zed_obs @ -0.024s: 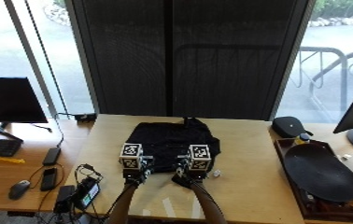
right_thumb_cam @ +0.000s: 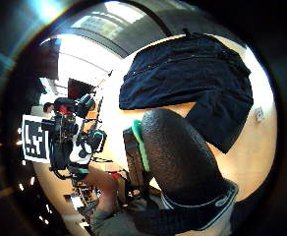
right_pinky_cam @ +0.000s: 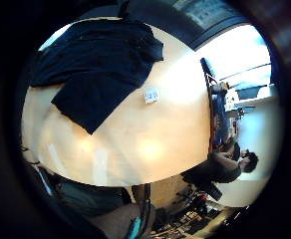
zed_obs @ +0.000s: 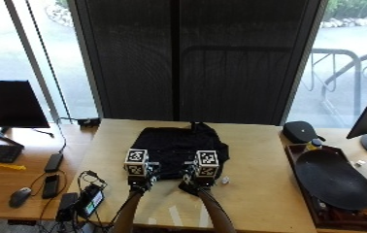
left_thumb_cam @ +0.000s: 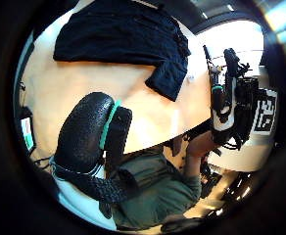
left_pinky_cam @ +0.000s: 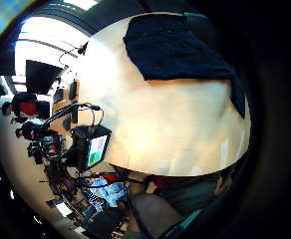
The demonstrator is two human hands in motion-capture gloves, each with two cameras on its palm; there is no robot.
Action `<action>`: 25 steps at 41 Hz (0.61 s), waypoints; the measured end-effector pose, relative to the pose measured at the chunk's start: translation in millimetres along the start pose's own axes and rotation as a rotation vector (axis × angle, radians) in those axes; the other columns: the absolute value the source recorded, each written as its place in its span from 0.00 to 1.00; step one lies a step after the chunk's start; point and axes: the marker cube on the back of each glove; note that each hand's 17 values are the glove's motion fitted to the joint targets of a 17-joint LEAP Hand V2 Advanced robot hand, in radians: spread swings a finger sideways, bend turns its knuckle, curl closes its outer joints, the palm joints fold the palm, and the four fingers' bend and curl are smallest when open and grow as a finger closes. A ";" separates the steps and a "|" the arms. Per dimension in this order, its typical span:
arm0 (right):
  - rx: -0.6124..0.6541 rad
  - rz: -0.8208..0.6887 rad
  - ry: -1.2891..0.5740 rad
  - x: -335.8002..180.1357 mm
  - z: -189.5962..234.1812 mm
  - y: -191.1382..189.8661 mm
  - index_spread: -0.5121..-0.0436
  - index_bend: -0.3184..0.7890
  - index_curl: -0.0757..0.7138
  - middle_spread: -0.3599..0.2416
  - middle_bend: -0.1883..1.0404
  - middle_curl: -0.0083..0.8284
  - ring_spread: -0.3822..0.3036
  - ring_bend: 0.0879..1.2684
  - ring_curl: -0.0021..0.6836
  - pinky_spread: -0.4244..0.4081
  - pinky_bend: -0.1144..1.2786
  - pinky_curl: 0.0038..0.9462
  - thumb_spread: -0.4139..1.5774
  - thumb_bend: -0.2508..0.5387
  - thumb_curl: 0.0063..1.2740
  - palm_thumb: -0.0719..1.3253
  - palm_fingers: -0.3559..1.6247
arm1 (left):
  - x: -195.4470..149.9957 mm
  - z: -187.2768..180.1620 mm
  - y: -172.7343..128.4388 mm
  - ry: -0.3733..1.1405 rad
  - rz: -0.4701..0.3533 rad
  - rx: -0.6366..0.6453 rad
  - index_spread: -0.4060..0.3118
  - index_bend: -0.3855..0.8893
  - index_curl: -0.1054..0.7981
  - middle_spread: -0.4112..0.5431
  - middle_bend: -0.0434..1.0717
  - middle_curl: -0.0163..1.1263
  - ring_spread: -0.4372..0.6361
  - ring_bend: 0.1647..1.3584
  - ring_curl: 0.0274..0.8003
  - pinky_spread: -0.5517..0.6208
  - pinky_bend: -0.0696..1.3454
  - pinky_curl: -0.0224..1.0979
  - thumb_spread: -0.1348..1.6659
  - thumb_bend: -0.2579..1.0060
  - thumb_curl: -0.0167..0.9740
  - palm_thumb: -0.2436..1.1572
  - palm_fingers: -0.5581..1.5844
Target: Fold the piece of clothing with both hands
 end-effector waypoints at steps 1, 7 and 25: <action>0.002 0.001 0.004 0.2 0.0 -0.4 0.62 0.44 0.17 0.63 0.27 0.05 0.67 0.10 0.05 0.67 0.42 0.12 0.48 0.47 0.03 0.19 0.27 | 0.1 0.3 -0.9 0.001 0.004 0.005 0.49 0.44 0.19 0.45 0.24 0.08 0.51 0.21 0.09 0.60 0.28 0.08 0.36 0.30 0.07 0.31 0.47; 0.025 -0.006 0.015 -1.3 -8.9 1.1 0.41 0.45 0.26 0.64 0.29 0.10 0.73 0.11 0.12 0.75 0.46 0.21 0.65 0.47 0.07 0.20 0.25 | 2.2 -0.7 -3.9 0.005 0.018 0.027 0.45 0.43 0.26 0.46 0.23 0.16 0.57 0.24 0.19 0.67 0.30 0.14 0.54 0.29 0.12 0.32 0.45; 0.017 -0.031 -0.010 0.5 -5.4 -0.8 0.25 0.44 0.39 0.66 0.29 0.21 0.79 0.14 0.23 0.81 0.48 0.29 0.82 0.39 0.14 0.21 0.23 | 0.6 3.9 -8.9 -0.003 0.048 0.036 0.42 0.43 0.38 0.46 0.21 0.26 0.62 0.26 0.27 0.75 0.31 0.20 0.70 0.23 0.22 0.34 0.43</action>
